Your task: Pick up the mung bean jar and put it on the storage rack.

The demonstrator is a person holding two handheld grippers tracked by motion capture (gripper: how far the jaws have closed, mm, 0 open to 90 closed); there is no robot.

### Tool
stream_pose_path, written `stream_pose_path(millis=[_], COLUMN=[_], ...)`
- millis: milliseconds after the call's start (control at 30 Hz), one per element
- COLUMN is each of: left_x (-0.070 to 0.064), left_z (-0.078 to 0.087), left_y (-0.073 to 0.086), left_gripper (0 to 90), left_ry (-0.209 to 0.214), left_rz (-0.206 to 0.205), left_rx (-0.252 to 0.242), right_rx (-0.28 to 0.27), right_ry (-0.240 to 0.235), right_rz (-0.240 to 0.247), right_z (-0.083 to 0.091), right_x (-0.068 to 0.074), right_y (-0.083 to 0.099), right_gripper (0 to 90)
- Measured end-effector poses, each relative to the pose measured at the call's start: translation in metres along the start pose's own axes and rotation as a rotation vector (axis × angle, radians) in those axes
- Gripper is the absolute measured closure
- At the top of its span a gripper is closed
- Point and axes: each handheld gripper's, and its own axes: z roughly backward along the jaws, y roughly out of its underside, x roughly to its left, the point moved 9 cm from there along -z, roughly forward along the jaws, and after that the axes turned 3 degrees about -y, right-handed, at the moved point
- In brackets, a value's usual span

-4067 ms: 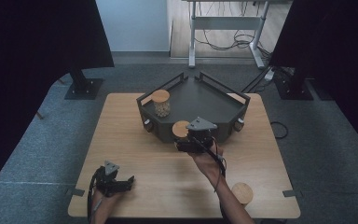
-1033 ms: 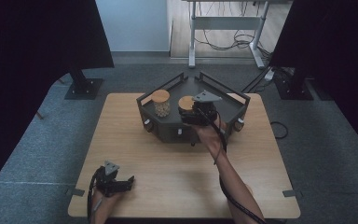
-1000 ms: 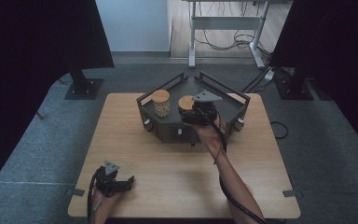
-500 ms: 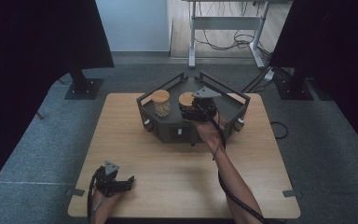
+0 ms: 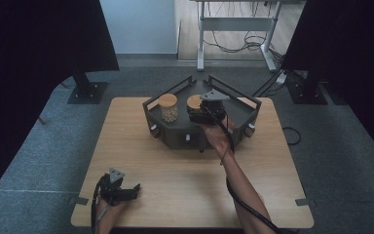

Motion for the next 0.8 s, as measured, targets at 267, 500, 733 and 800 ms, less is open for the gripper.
stream_pose_path(millis=[267, 500, 733, 800], left_x=[0.0, 0.0, 0.0, 0.0], left_z=[0.0, 0.0, 0.0, 0.0], left_y=[0.0, 0.0, 0.0, 0.0], left_gripper=[2.9, 2.9, 2.9, 2.9], left_ry=[0.0, 0.0, 0.0, 0.0], left_rz=[0.0, 0.0, 0.0, 0.0], left_rx=[-0.001, 0.001, 0.0, 0.0], right_rx=[0.008, 0.021, 0.025, 0.026], right_ry=[0.01, 0.014, 0.017, 0.016], right_rz=[0.003, 0.002, -0.002, -0.001], right_z=[-0.006, -0.012, -0.015, -0.015], right_x=[-0.002, -0.003, -0.004, -0.004], right_y=[0.004, 0.01, 0.015, 0.015], right_gripper=[24.6, 24.6, 24.5, 24.5])
